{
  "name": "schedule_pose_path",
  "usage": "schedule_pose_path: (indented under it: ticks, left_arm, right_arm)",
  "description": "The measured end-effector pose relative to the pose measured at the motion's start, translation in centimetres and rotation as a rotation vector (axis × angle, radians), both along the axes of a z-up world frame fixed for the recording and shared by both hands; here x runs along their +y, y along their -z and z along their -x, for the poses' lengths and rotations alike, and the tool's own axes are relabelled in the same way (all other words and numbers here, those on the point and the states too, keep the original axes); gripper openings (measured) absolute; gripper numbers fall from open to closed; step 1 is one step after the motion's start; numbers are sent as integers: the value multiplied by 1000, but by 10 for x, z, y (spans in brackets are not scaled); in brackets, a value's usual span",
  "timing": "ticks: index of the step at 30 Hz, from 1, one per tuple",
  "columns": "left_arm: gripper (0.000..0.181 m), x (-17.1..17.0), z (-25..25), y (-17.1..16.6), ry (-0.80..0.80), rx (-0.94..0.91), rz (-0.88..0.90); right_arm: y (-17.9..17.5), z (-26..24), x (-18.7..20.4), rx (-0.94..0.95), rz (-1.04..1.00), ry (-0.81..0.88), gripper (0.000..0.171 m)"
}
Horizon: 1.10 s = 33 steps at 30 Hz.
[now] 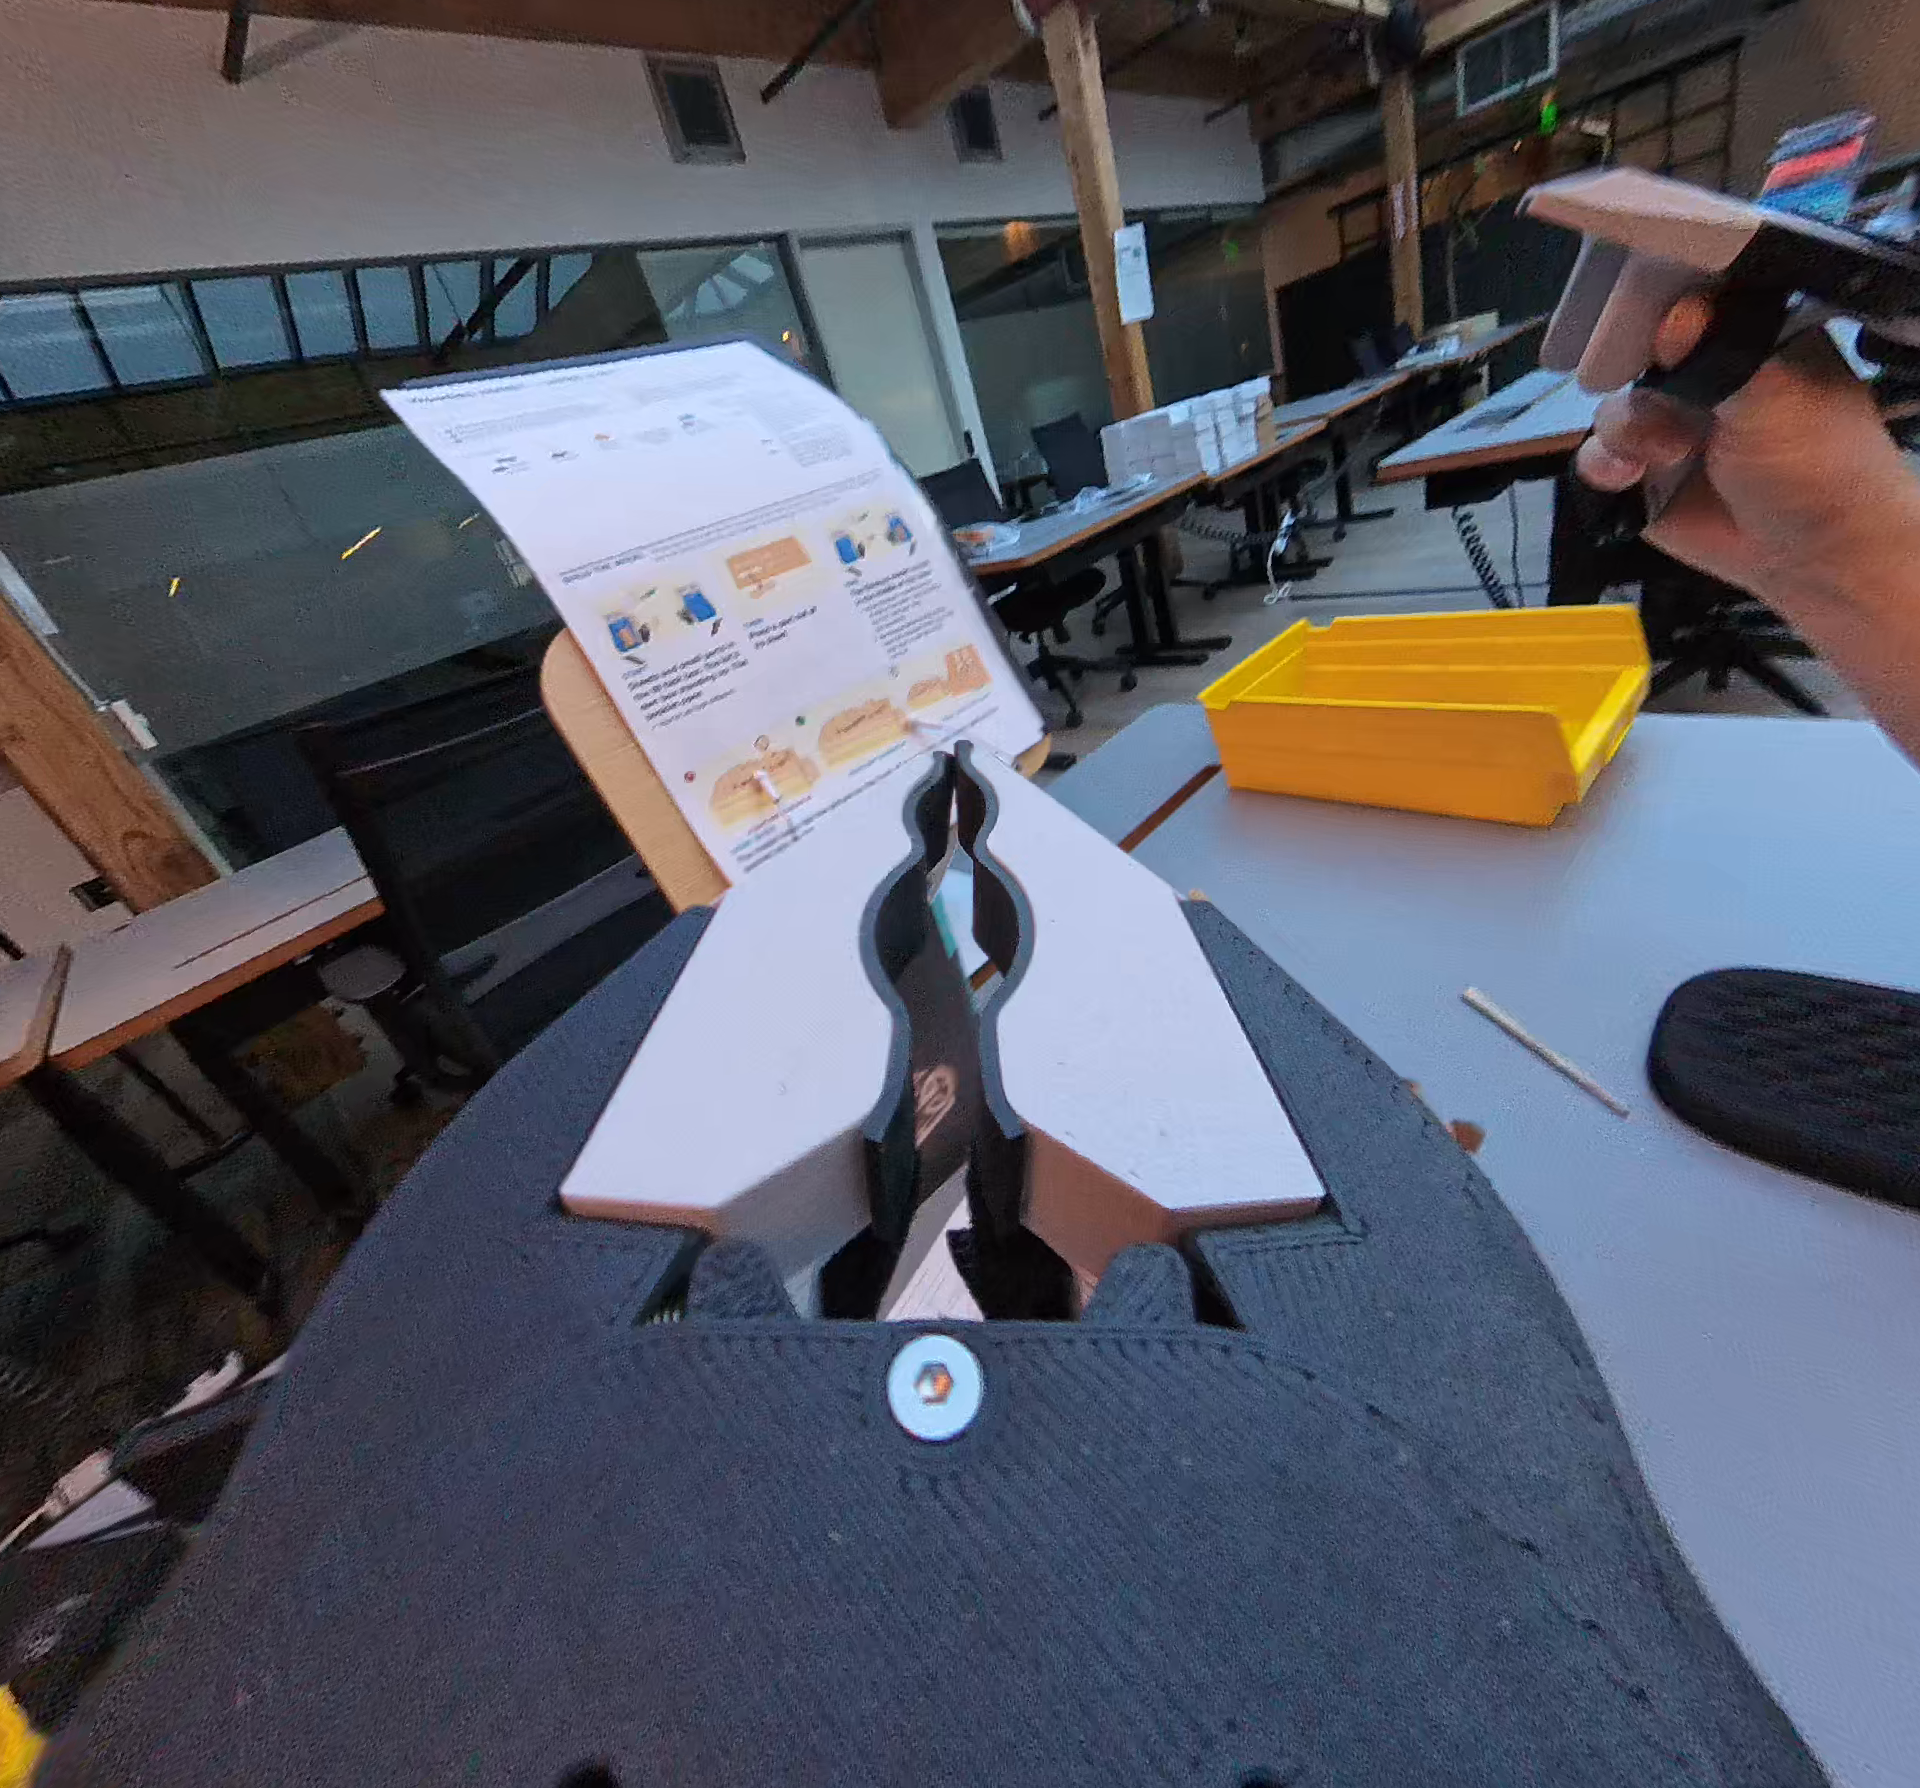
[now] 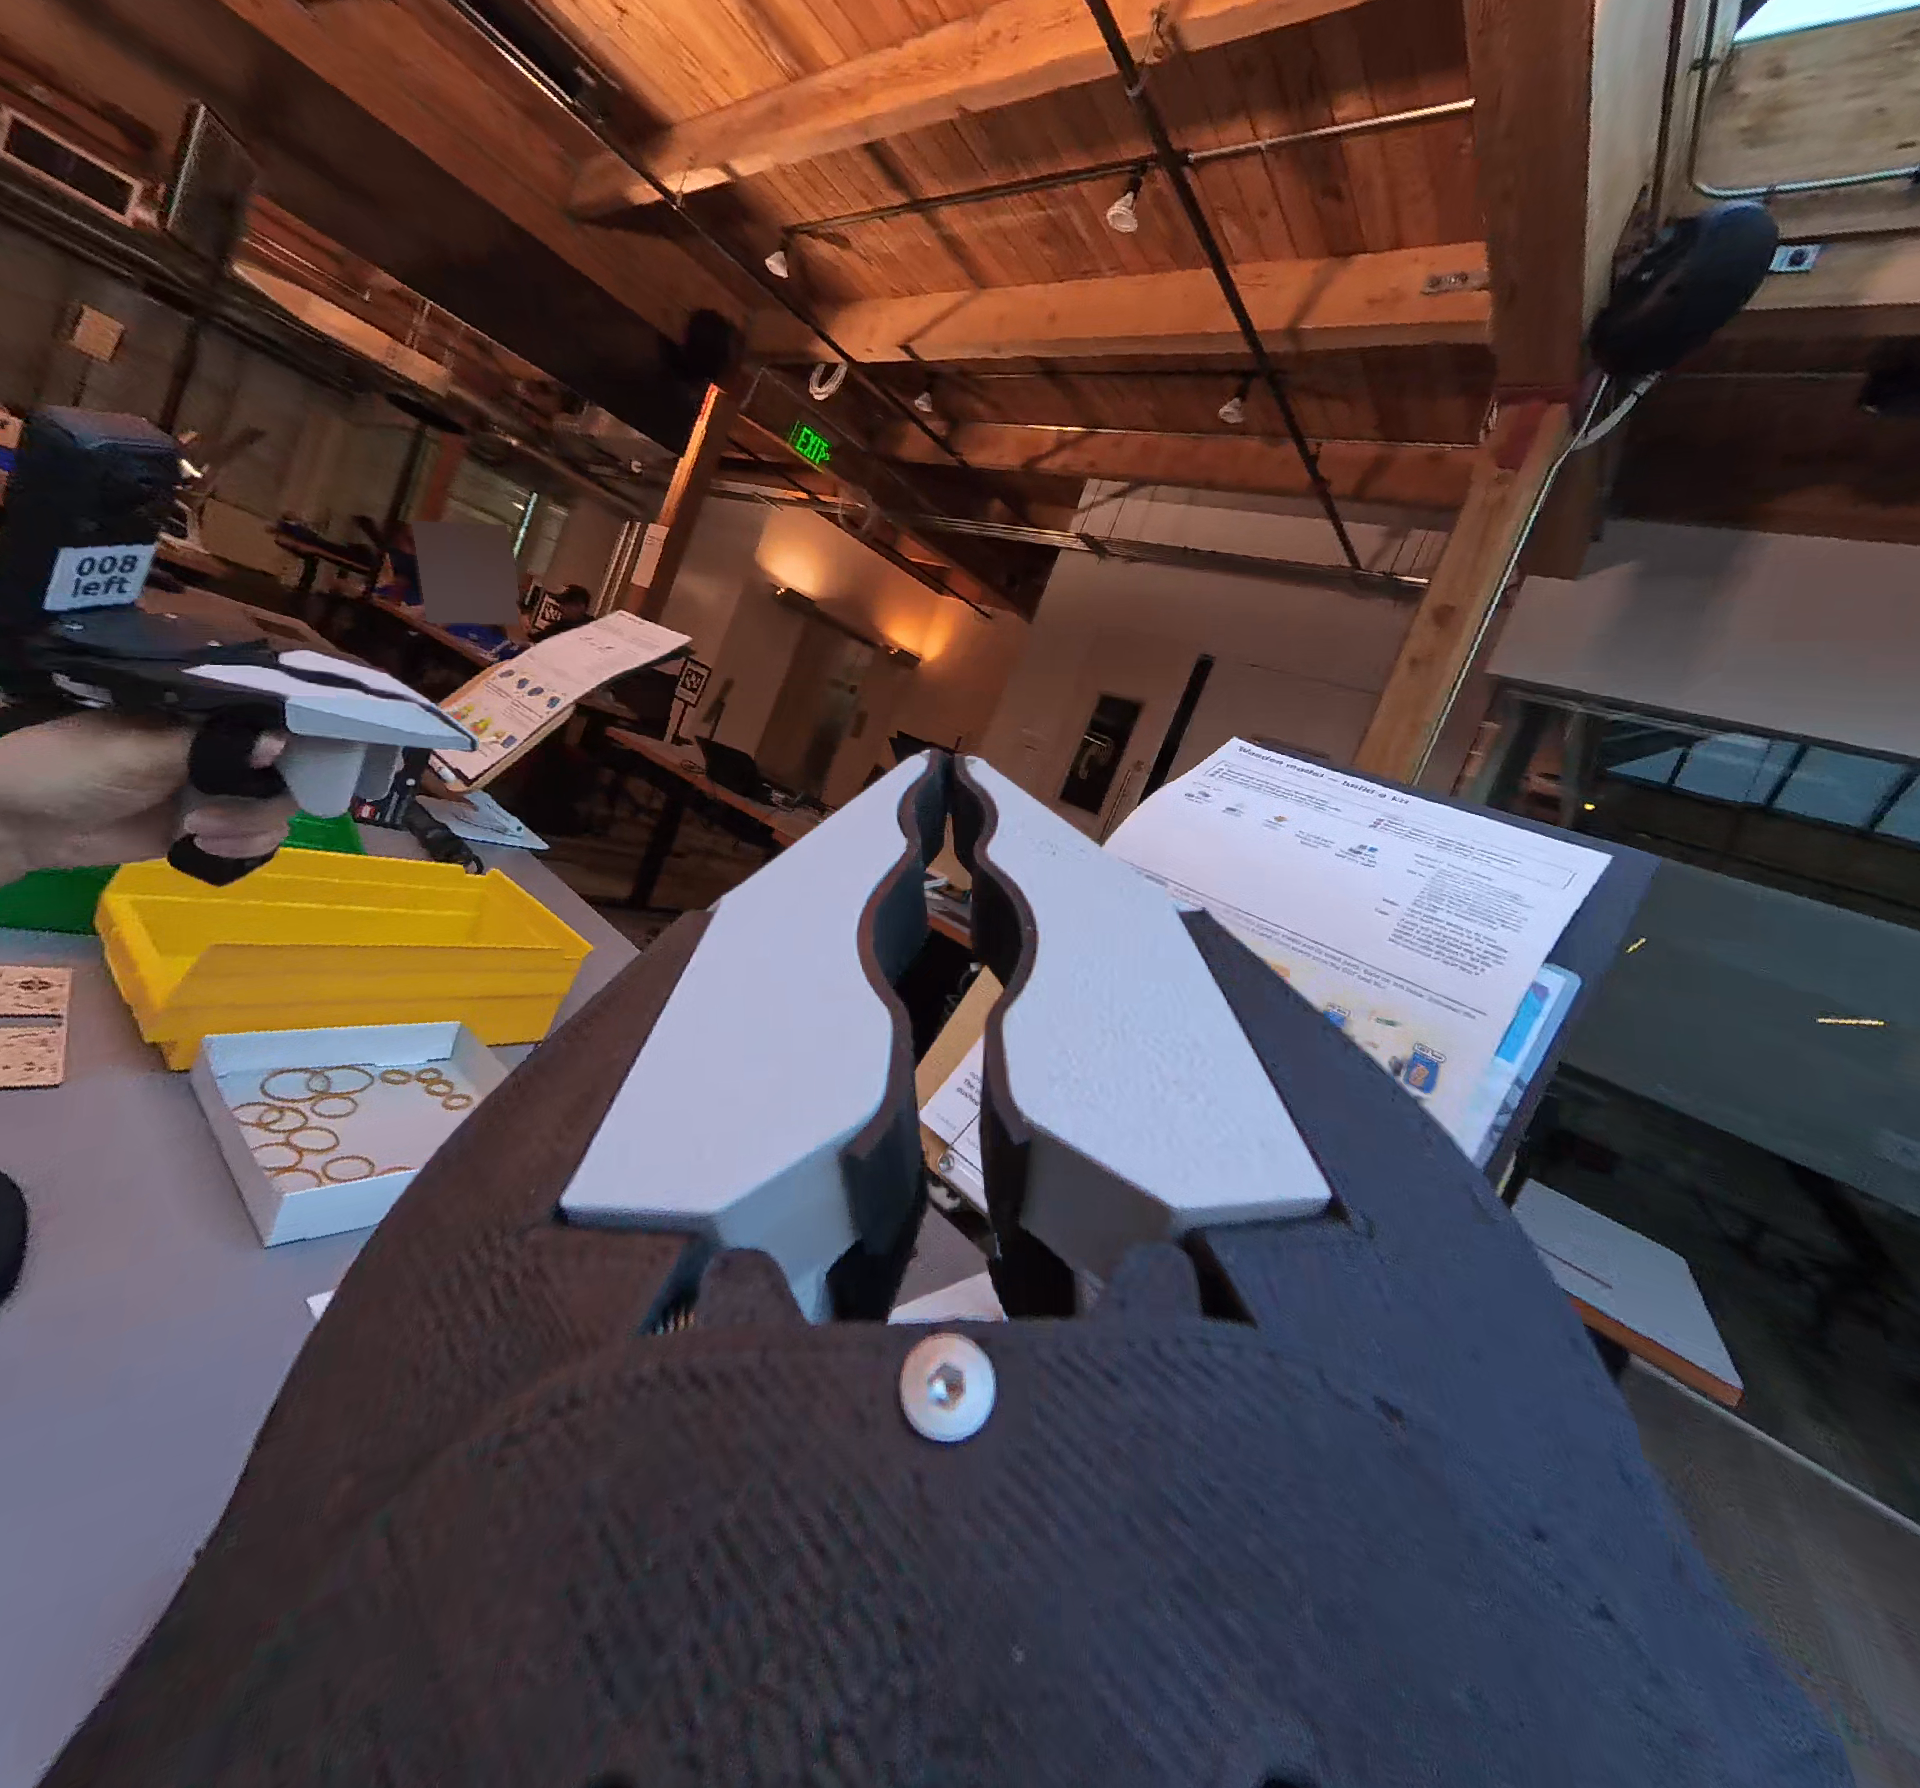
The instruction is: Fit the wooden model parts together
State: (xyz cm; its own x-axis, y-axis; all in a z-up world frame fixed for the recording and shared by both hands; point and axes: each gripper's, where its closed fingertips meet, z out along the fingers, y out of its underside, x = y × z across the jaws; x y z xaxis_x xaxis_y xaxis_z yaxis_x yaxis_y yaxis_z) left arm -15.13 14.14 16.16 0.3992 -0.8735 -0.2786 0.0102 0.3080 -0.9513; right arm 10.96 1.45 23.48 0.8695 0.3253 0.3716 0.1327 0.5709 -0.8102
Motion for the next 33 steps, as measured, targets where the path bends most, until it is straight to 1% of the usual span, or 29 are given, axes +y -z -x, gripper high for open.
schedule_pose_path:
  ticks: [1, 2, 3, 4, 5, 7, 8, 9, 11, 13, 15, 17, 19, 23, 25, 29, 32, 33]
  left_arm:
    - [0, 12, 1, 9, -15, 66, -10]
    - [0, 25, 7, 26, -36, 182, -19]
    - [0, 44, 15, 47, -79, 320, -18]
    - [5, 63, 24, 71, -112, 461, 3]
    - [13, 81, 36, 99, -127, 601, 58]
    - [20, 108, 62, 153, -141, 826, 204]
    - [23, 115, 72, 176, -129, 902, 275]
    - [23, 120, 81, 196, -118, 958, 336]
    - [22, 127, 91, 221, -122, 1021, 402]
    - [16, 127, 96, 238, -115, 1097, 422]
    - [10, 129, 103, 255, -120, 1208, 396]
    - [10, 131, 109, 270, -110, 1304, 416]
    - [14, 133, 113, 283, -95, 1362, 446]
    - [19, 140, 115, 298, -90, 1414, 457]
    - [19, 141, 119, 308, -86, 1430, 497]
    - [26, 135, 123, 321, -53, 1441, 554]
    - [28, 131, 119, 325, -38, 1423, 554]
    - [26, 128, 118, 326, -23, 1420, 562]
  right_arm:
    - [2, -1, 12, -3, 23, 6, 0]
    - [4, -5, 24, -6, 39, 22, 0]
    - [7, -10, 32, -10, 43, 29, 0]
    - [12, -13, 37, -17, 40, 21, 0]
    - [17, -17, 41, -23, 28, 13, 0]
    - [29, -25, 55, -27, 50, -14, 0]
    - [39, -25, 62, -29, 103, -50, 0]
    - [50, -25, 69, -30, 149, -70, 0]
    - [67, -29, 80, -37, 186, -71, 0]
    - [82, -31, 91, -42, 225, -63, 1]
    - [90, -29, 99, -29, 258, -75, 4]
    - [91, -25, 100, -40, 264, -78, 6]
    - [92, -23, 99, -73, 261, -53, 8]
    - [91, -29, 97, -75, 262, -20, 10]
    - [89, -34, 94, -56, 258, -17, 11]
    - [87, -40, 91, -33, 253, -5, 11]
    - [91, -39, 94, -40, 268, 1, 11]
    - [93, -38, 96, -47, 276, 5, 12]
